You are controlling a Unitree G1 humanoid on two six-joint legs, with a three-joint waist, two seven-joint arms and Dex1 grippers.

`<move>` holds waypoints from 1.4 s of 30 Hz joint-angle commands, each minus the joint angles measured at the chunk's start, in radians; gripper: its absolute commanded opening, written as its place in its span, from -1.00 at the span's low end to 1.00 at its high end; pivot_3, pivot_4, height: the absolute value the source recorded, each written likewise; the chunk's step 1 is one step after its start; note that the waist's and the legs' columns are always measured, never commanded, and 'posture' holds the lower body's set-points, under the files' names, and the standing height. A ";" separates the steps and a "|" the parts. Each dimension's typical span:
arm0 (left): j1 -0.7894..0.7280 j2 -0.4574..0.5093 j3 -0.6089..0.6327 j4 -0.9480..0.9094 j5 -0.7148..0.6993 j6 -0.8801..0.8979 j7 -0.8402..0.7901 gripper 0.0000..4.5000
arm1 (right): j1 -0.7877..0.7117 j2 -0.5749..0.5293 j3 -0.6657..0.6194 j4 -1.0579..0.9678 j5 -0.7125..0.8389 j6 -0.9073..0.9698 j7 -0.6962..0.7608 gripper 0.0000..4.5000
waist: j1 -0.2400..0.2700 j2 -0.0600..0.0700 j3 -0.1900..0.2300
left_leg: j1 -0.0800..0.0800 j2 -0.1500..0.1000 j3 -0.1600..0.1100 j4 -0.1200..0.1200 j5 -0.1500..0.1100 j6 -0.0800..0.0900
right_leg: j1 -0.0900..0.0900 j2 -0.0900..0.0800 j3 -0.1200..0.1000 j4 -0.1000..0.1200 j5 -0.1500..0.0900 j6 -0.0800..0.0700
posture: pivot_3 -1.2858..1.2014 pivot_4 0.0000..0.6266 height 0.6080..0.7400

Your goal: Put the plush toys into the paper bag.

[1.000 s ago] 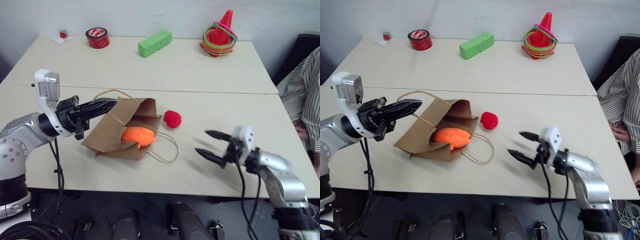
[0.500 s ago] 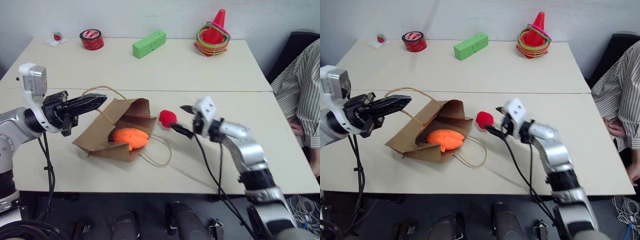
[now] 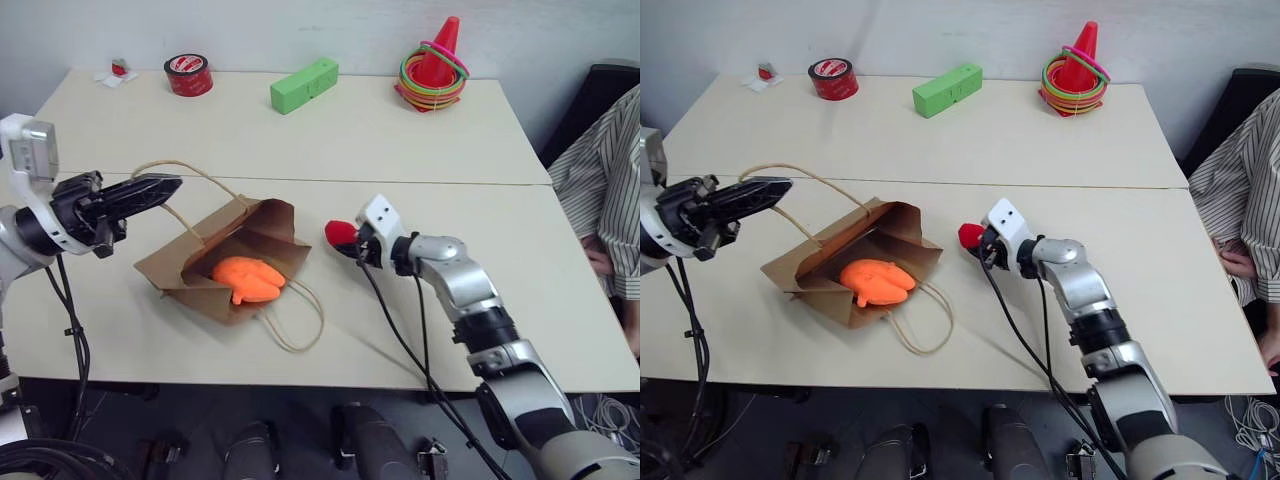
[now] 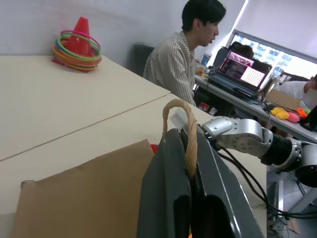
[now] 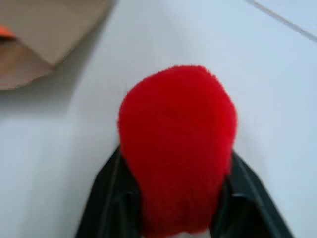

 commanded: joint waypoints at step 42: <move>0.047 -0.074 0.043 -0.140 -0.044 0.007 0.020 -1.00 | -0.121 0.166 0.004 -0.133 0.202 0.514 0.020 0.99 | -0.001 -0.002 -0.001 | -0.008 0.001 -0.001 0.011 0.000 0.000 | -0.010 0.000 0.000 0.014 -0.001 -0.002 | 0.03 -0.52 1.00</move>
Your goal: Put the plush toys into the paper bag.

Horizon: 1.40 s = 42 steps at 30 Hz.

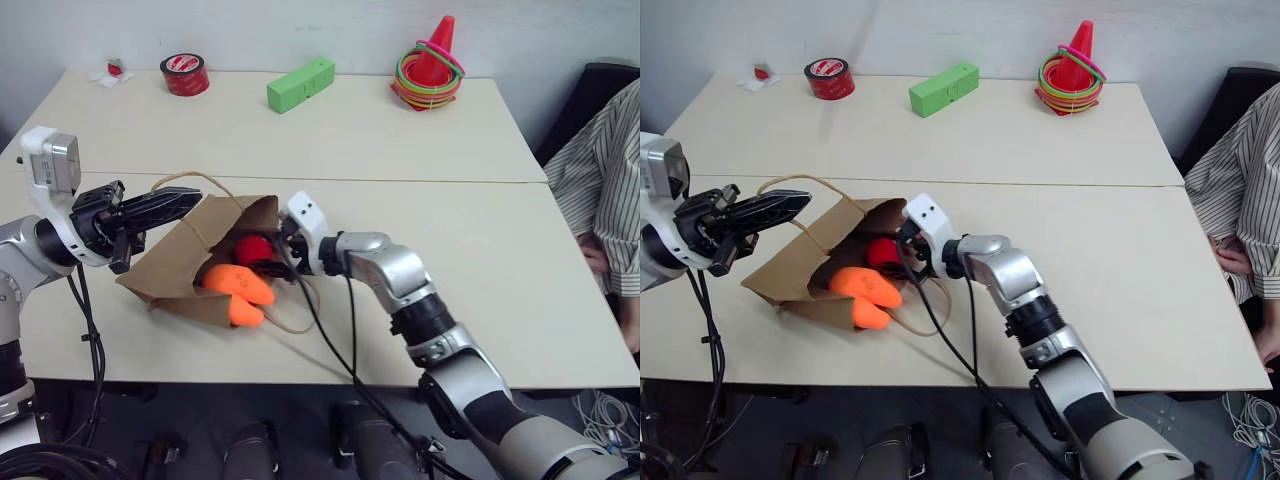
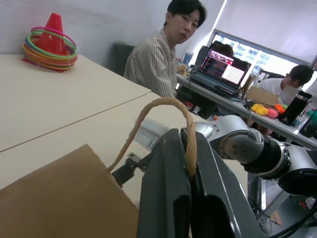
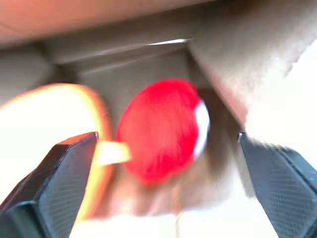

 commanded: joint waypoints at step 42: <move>-0.114 -0.200 -0.006 0.004 0.078 -0.230 0.159 -1.00 | -0.126 -0.305 -0.713 -0.300 0.762 0.809 -0.022 -0.99 | 0.007 0.001 0.000 | -0.001 -0.002 0.000 0.001 -0.001 0.002 | 0.000 0.000 0.000 -0.002 0.001 0.001 | 0.03 -0.52 1.00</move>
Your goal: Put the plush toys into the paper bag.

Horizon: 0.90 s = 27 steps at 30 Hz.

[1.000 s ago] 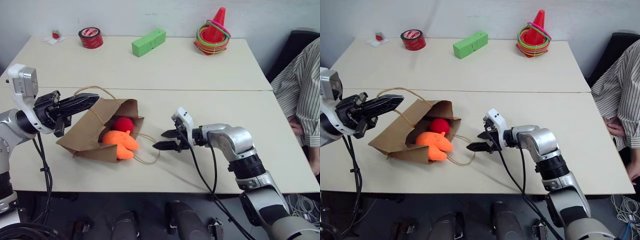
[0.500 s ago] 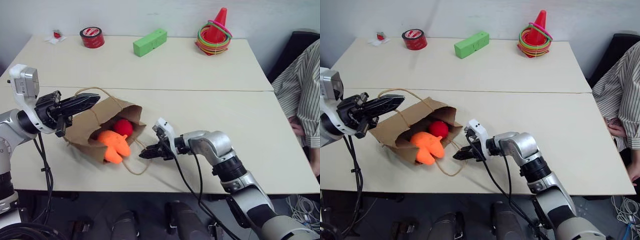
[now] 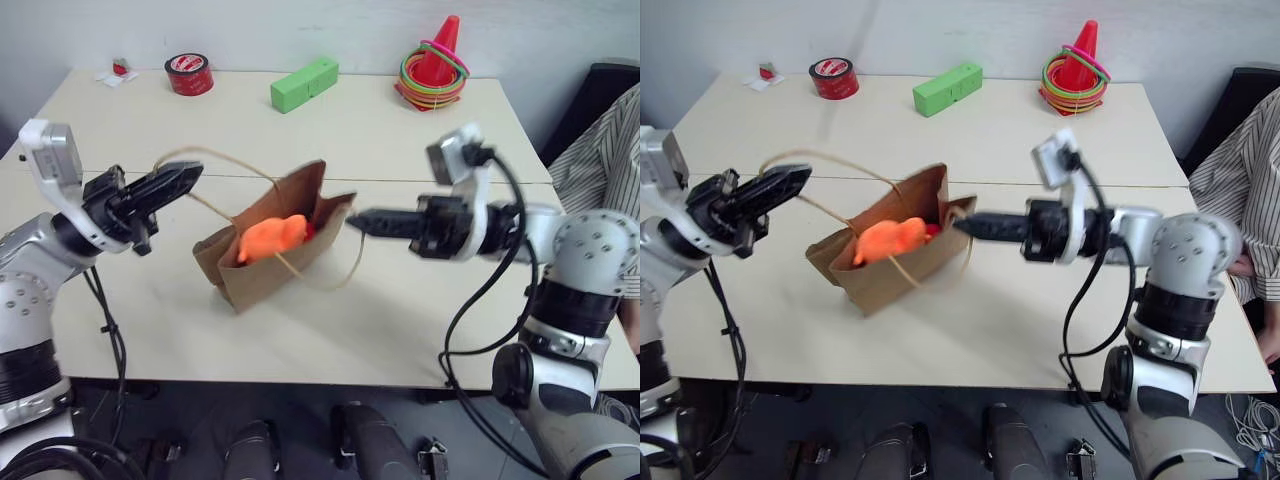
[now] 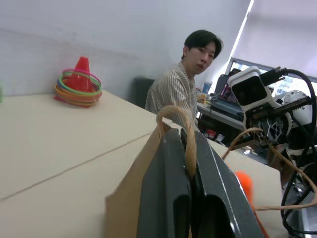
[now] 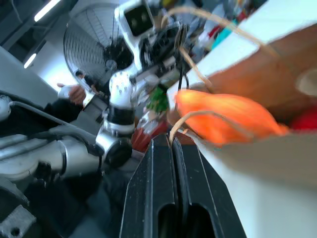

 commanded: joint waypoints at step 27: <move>0.269 0.307 0.014 -0.027 0.240 -0.157 -0.270 0.98 | 0.488 -0.341 0.142 -0.234 -0.147 -0.690 0.205 1.00 | -0.007 0.000 0.000 | -0.004 0.000 0.000 -0.001 -0.001 0.003 | -0.001 0.000 0.000 -0.009 0.002 0.004 | 0.03 -0.52 1.00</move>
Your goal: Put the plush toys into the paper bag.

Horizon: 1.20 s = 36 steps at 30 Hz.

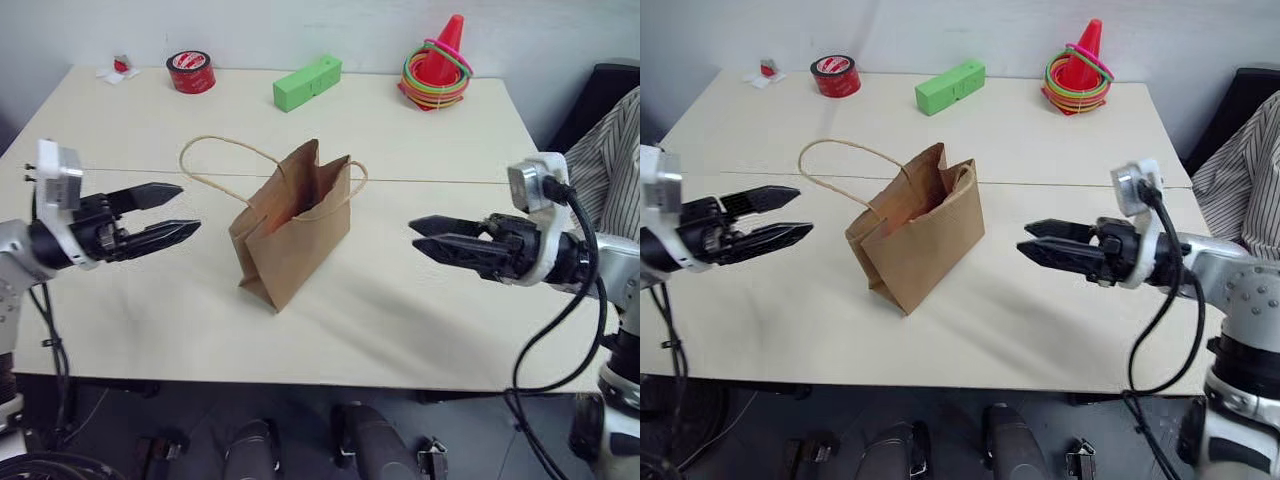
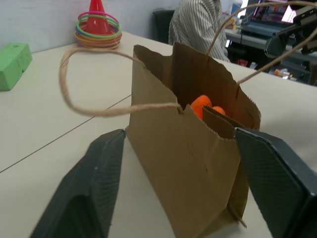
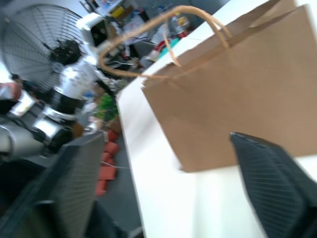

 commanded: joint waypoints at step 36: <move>-0.138 -0.400 -0.343 -0.089 0.052 -0.059 0.029 -1.00 | 0.456 0.050 0.161 -0.107 -0.485 -1.136 0.130 1.00 | 0.054 0.000 0.000 | 0.015 -0.003 0.000 0.001 -0.003 0.002 | 0.018 0.000 0.000 -0.005 0.002 0.002 | 0.03 -0.52 1.00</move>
